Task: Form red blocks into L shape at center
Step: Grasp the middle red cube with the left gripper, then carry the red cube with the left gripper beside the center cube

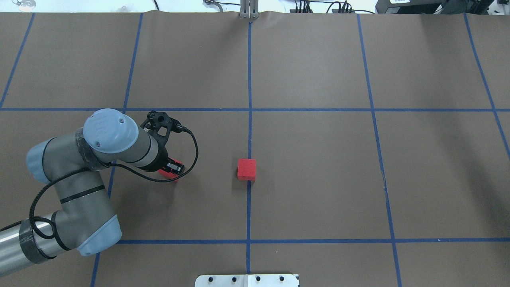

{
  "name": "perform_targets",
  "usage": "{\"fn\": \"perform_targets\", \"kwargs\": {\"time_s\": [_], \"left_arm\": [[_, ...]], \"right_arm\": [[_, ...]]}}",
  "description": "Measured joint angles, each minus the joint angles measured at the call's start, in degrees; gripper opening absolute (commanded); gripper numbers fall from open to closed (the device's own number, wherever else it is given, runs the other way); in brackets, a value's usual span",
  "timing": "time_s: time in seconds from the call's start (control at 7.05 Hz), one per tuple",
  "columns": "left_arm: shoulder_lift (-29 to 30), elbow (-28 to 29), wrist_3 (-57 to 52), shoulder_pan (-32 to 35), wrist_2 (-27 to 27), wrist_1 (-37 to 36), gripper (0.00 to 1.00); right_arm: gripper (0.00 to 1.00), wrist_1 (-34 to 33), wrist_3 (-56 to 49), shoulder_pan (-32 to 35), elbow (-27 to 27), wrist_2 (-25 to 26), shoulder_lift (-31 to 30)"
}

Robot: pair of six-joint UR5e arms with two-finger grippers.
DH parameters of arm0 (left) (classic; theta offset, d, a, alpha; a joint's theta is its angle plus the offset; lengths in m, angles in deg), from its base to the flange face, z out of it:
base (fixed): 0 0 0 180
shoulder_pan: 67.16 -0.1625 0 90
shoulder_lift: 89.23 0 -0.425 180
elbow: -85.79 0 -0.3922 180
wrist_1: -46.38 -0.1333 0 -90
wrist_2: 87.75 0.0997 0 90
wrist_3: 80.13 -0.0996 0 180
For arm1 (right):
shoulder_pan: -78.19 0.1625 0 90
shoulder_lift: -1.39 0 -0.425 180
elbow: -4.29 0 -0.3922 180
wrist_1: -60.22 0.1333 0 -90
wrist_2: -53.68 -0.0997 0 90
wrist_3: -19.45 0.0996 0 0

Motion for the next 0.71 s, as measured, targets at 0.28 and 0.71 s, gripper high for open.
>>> {"fn": "perform_targets", "kwargs": {"time_s": [0.28,0.71], "left_arm": [[3.37,-0.31,0.22,0.79,-1.6,-4.33,0.16],[15.32,2.13,5.19,1.61,-3.05,-14.18,0.16]], "right_arm": [[0.99,0.0,-0.02,0.0,0.0,0.0,-0.03],[0.99,0.2,-0.32,0.0,1.08,0.22,-1.02]]}}
